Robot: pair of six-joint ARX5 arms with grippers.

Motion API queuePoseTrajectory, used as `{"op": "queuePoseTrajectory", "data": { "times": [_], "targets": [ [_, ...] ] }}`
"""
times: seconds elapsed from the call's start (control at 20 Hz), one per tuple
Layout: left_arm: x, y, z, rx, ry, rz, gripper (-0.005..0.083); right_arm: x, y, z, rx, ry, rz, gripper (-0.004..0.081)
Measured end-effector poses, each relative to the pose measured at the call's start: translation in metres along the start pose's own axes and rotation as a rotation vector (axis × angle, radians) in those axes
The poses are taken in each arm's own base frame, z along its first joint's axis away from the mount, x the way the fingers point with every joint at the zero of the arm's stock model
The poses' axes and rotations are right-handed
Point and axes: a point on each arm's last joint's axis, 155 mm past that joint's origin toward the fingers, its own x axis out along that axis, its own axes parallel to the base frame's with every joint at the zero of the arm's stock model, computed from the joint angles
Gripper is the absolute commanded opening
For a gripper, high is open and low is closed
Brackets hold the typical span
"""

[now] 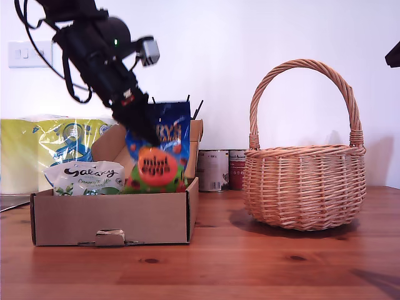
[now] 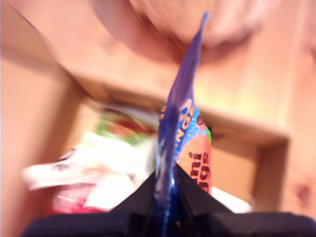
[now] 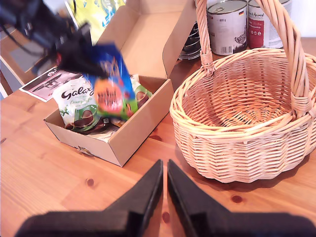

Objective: Move the bags of Easter eggs from the cardboard box on the left into the woven basket on the right side.

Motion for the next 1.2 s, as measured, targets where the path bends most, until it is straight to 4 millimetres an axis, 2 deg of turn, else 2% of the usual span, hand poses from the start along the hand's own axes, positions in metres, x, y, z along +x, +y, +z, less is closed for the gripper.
{"op": "queuePoseTrajectory", "data": {
  "times": [0.35, 0.5, 0.6, 0.85, 0.9, 1.0, 1.1, 1.2],
  "targets": [
    [-0.035, 0.011, 0.036, 0.037, -0.090, 0.081, -0.0024, 0.004, -0.002, -0.006, 0.012, 0.027, -0.001, -0.0012],
    [-0.043, 0.001, 0.065, 0.018, -0.205, 0.048, -0.0024, 0.005, -0.002, -0.006, 0.013, 0.029, -0.001, -0.0012],
    [-0.039, -0.012, 0.090, 0.048, -0.267, 0.029, -0.0024, 0.005, -0.003, -0.006, 0.014, 0.030, -0.001, -0.0012],
    [-0.035, -0.059, 0.181, 0.205, -0.494, 0.030, -0.0024, 0.005, -0.003, -0.006, 0.013, 0.028, -0.002, -0.0012],
    [-0.032, -0.068, 0.196, 0.237, -0.536, 0.028, -0.0024, 0.005, -0.002, -0.006, 0.013, 0.028, -0.001, -0.0012],
    [-0.016, -0.076, 0.210, 0.263, -0.571, 0.024, -0.0024, 0.005, -0.002, -0.005, 0.012, 0.027, -0.001, -0.0012],
    [0.014, -0.070, 0.209, 0.261, -0.560, 0.049, -0.0024, 0.005, -0.003, -0.005, 0.012, 0.026, -0.002, -0.0012],
    [0.051, -0.059, 0.198, 0.293, -0.525, 0.091, -0.0024, 0.005, -0.003, -0.005, 0.012, 0.026, -0.002, -0.0012]
  ]
}}
